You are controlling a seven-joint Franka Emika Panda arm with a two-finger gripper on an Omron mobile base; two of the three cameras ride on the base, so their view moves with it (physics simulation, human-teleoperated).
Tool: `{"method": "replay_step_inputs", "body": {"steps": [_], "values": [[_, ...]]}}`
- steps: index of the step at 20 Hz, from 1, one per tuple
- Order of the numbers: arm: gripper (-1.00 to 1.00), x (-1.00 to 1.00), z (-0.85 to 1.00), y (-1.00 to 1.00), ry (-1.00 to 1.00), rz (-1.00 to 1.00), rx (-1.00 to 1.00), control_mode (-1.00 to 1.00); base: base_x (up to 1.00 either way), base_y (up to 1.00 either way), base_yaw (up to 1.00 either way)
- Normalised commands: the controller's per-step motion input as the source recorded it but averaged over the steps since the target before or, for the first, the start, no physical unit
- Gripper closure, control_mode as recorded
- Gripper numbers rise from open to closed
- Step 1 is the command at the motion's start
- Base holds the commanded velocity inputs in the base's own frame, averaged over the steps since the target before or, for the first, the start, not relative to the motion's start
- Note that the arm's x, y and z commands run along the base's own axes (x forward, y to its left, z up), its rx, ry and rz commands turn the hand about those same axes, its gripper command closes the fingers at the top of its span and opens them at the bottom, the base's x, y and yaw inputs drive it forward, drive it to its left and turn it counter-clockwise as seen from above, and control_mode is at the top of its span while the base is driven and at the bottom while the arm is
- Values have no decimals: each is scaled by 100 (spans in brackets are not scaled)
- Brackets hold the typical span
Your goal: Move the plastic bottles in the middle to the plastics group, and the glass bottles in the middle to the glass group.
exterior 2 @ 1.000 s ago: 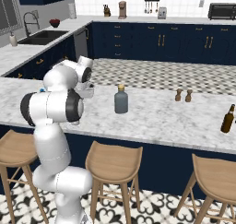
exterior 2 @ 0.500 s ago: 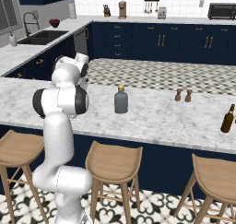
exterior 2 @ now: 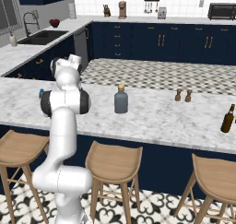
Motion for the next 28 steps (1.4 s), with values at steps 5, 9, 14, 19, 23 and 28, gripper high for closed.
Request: {"method": "replay_step_inputs", "body": {"steps": [5, 9, 14, 19, 23, 28], "values": [[100, 7, -31, 14, -3, 4, 0, -100, 0, 0, 0], [100, 0, -38, 27, 0, 0, 0, -100, 0, 0, 0], [100, -17, -7, 22, -14, 0, 0, -100, 0, 0, 0], [100, -38, -4, 9, -21, 0, 0, -100, 0, 0, 0], [100, -37, -14, 0, -18, 0, 0, -100, 0, 0, 0], [100, -29, -16, 0, -14, 0, 10, -100, 0, 0, 0]]}}
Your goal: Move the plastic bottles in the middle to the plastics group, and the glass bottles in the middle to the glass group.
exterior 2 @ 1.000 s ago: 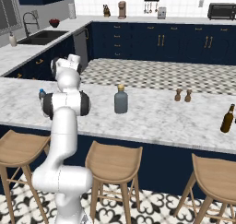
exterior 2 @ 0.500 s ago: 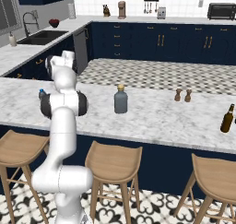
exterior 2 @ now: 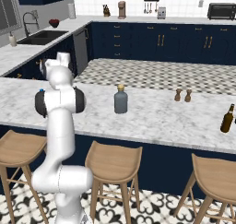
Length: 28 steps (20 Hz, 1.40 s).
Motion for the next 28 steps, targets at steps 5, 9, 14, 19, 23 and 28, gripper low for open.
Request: {"method": "replay_step_inputs", "body": {"steps": [5, 9, 14, 19, 23, 28], "values": [[100, -14, -10, 0, -12, 0, 8, -100, 0, 0, 0], [100, 0, -5, 0, -3, 0, 0, -100, 0, 0, 0], [100, 0, 0, 0, 0, 0, 0, -100, 0, 0, 0], [-100, 0, 0, 0, 0, 0, 0, -100, 0, 0, 0], [-100, 0, 0, 0, 0, 0, 0, -100, 0, 0, 0], [-100, 0, 8, 0, -2, 0, 0, -100, 0, 0, 0]]}}
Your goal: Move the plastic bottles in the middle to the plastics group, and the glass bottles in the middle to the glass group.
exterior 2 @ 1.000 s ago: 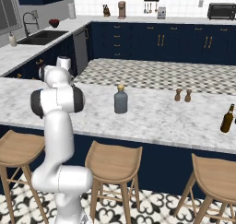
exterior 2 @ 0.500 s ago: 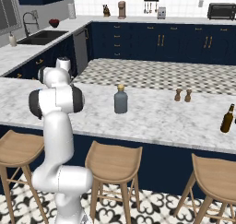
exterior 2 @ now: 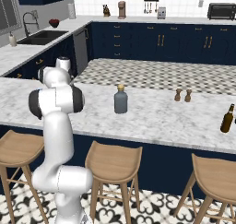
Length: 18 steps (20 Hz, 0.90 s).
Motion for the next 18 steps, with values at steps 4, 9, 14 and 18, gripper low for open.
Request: {"method": "replay_step_inputs", "body": {"steps": [4, 9, 14, 18], "values": [[-100, -30, 76, -21, -10, -8, 0, -100, 0, 0, 0], [-100, -46, 62, -82, -2, -29, 0, -100, 0, 0, 0], [-100, -23, 13, -90, -2, -57, 0, -100, 0, 0, 0], [-100, -6, 5, -82, -1, -65, 0, -100, 0, 0, 0]]}}
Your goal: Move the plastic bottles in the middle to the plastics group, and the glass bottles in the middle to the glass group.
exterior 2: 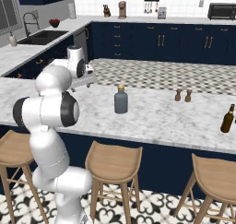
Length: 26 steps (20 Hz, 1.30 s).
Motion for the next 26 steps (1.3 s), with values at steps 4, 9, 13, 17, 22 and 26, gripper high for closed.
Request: {"method": "replay_step_inputs", "body": {"steps": [4, 9, 13, 17, 22, 26], "values": [[-100, -4, 22, -91, 0, -65, 6, -100, 0, 0, 0], [-100, 0, 27, -98, 2, -47, 12, -100, 0, 0, 0], [-100, 2, 1, -63, 0, -10, 14, -100, 0, 0, 0], [-100, 9, 0, -60, -3, 0, 4, -100, 0, 0, 0], [-100, 32, 0, -26, 0, 0, 0, -100, 0, 0, 0], [-100, 46, -4, -2, 0, 0, 0, -100, 0, 0, 0]]}}
